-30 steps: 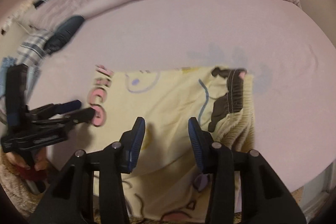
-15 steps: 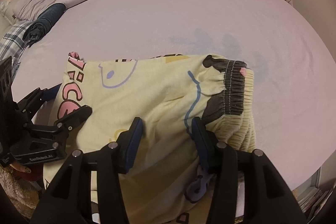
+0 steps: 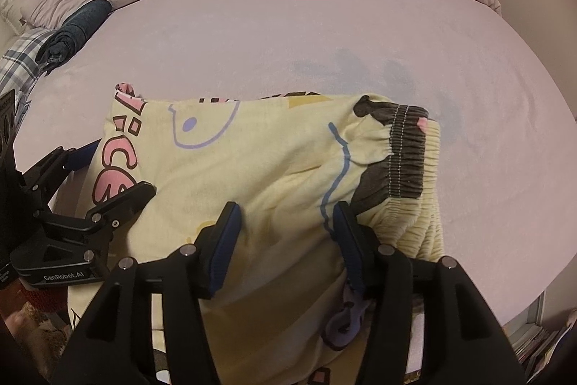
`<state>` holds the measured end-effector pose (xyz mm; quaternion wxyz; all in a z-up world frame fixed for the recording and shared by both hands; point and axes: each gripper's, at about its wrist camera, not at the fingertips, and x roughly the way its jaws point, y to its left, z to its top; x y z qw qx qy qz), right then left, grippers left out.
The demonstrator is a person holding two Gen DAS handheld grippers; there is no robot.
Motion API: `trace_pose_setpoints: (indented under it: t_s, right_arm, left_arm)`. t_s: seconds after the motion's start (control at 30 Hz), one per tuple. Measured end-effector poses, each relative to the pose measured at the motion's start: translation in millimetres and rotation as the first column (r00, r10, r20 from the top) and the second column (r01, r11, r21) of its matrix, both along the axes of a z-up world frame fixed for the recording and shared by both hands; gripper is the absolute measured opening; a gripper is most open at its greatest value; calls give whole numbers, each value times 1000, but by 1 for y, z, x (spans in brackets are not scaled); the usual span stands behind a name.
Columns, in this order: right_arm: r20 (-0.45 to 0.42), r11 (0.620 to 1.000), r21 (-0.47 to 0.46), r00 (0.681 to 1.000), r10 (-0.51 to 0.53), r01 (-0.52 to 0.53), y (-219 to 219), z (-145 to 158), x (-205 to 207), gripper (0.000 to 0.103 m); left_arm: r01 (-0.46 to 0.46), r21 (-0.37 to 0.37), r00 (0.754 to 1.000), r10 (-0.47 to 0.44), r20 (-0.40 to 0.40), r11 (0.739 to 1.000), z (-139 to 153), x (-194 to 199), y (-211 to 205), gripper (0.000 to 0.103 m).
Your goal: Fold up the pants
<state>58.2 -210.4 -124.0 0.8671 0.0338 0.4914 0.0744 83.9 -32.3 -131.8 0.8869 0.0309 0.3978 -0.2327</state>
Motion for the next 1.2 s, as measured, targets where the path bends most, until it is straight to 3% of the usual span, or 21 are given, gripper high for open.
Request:
trace_pose_setpoints:
  t_s: [0.33,1.2]
  right_arm:
    - [-28,999,-42,1000,-4,3,13,2,8,61]
    - [-49,999,-43,999,3,-6,19,1,15,62]
  left_arm:
    - [-1,0,1000,1,0,1000,0,0,0,94]
    - [-2,1,1000,2,0,1000,0,0,0,94]
